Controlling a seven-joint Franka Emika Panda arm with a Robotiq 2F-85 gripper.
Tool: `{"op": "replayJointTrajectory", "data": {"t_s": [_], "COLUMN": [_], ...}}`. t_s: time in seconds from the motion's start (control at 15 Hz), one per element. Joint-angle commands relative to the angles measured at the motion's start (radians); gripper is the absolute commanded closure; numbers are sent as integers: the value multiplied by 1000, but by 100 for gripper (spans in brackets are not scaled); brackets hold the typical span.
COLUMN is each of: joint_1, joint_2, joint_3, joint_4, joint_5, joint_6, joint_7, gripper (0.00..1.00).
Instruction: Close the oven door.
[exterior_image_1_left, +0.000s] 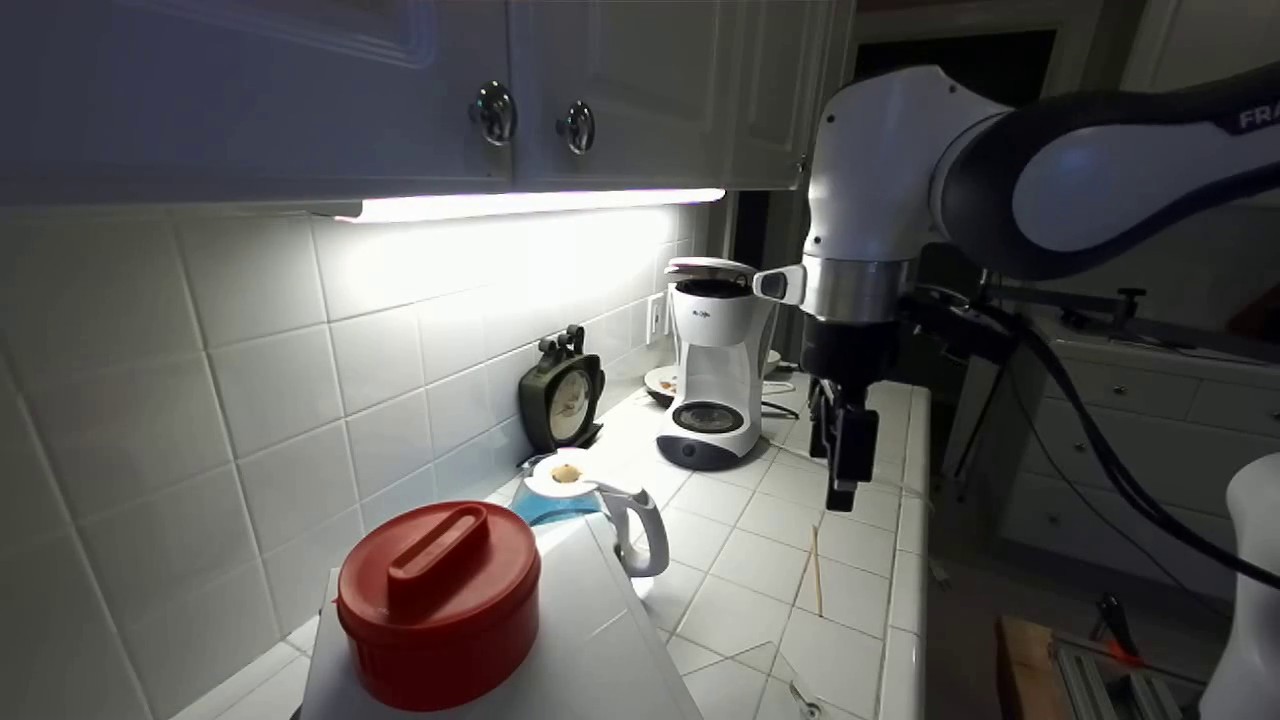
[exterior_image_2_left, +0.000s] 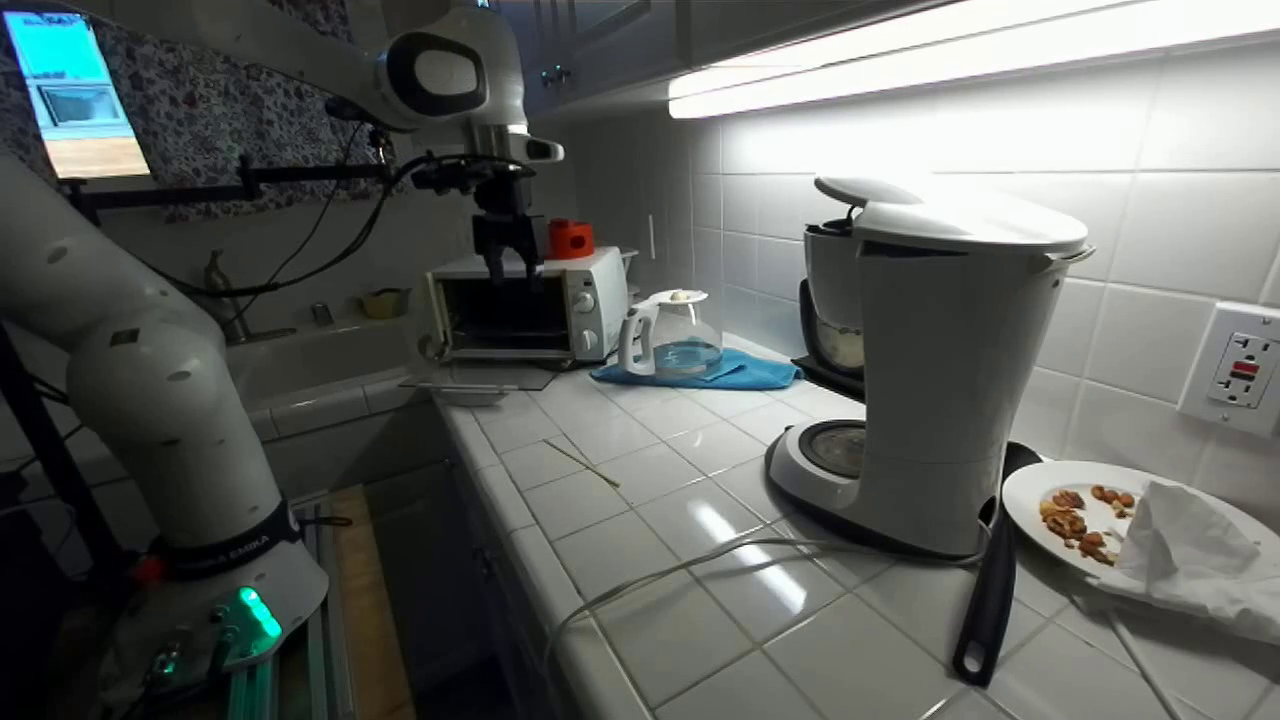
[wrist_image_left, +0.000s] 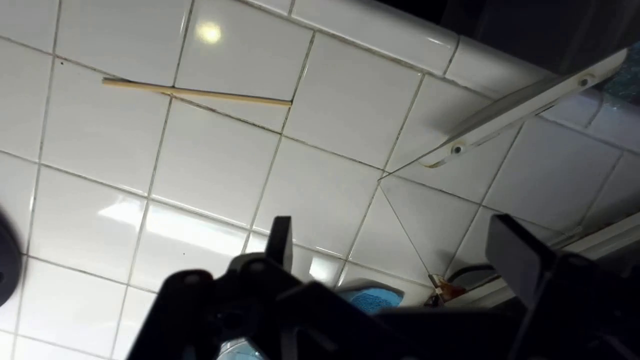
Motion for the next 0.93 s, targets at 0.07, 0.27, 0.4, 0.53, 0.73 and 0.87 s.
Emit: {"op": "replayJointTrajectory", "data": {"t_s": [0.07,0.27,0.4,0.53,0.73,0.87], "joint_1": [37,59,65,66,67,75], "joint_2": [35,64,74,77,76,79], "joint_3": [-58,-92,-106,-113,-115,-126], "joint_4": [-31,-27,-21,-21,-32,-37], "joint_5": [67,155,222,272,309,342], "joint_6": [121,146,128,125,145,147], "joint_7": [-162,-255,-278,-296,-334,-393], "gripper": [0,0,0,0,0,0]}}
